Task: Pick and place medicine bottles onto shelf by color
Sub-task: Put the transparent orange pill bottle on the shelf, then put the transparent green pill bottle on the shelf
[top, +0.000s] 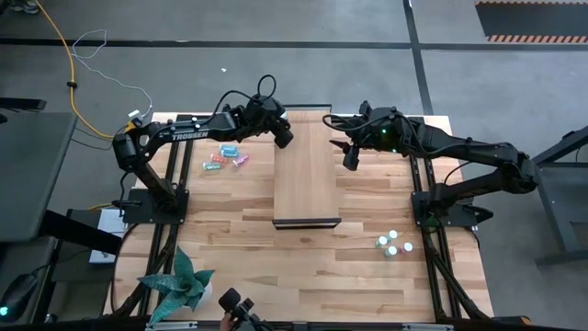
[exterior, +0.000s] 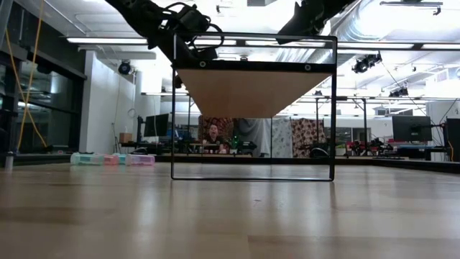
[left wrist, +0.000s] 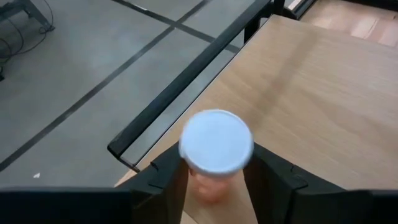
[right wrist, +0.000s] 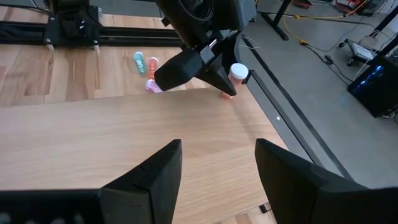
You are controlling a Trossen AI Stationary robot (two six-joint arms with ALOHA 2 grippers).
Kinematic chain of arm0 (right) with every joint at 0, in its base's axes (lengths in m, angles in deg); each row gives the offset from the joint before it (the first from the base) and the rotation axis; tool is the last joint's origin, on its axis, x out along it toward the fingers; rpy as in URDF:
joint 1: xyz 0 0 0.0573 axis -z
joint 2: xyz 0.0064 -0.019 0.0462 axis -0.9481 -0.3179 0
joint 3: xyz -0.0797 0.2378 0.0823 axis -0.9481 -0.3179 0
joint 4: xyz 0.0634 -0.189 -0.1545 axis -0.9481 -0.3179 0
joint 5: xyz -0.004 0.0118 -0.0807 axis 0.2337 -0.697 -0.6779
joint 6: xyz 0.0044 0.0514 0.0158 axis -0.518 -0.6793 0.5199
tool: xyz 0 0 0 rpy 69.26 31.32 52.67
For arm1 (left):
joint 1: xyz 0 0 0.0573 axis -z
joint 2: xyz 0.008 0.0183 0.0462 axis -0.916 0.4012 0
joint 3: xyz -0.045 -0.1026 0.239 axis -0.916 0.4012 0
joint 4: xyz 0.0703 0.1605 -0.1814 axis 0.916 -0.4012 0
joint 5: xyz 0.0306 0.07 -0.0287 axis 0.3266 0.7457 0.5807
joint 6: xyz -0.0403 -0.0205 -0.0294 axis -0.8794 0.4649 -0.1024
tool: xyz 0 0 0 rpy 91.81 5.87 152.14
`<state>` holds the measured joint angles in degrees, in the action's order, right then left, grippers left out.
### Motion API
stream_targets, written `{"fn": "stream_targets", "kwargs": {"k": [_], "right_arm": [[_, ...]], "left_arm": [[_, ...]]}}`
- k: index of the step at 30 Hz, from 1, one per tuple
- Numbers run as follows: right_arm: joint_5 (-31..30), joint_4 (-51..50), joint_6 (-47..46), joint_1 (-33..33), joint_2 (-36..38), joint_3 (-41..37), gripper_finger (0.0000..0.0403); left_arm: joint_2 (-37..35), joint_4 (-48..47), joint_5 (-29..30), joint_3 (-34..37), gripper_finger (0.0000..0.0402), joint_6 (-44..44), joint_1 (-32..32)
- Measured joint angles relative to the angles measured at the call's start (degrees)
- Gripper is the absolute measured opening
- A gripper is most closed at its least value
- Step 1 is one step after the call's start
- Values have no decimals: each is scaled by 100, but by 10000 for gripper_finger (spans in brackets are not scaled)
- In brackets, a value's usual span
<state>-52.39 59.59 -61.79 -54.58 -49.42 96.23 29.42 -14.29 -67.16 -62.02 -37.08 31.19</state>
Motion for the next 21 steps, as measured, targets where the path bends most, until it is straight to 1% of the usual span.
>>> {"fn": "stream_targets", "kwargs": {"k": [12, 16, 21], "right_arm": [[0, 50, -7, 0, 0, 0, 195], [0, 50, -7, 0, 0, 0, 195], [0, 51, -7, 0, 0, 0, 195]], "left_arm": [[-103, -11, -5, 0, 199, -22, 20], [-325, -17, -24, 0, 214, 20, 41], [-692, -17, -24, -1, 222, 22, 39]]}}
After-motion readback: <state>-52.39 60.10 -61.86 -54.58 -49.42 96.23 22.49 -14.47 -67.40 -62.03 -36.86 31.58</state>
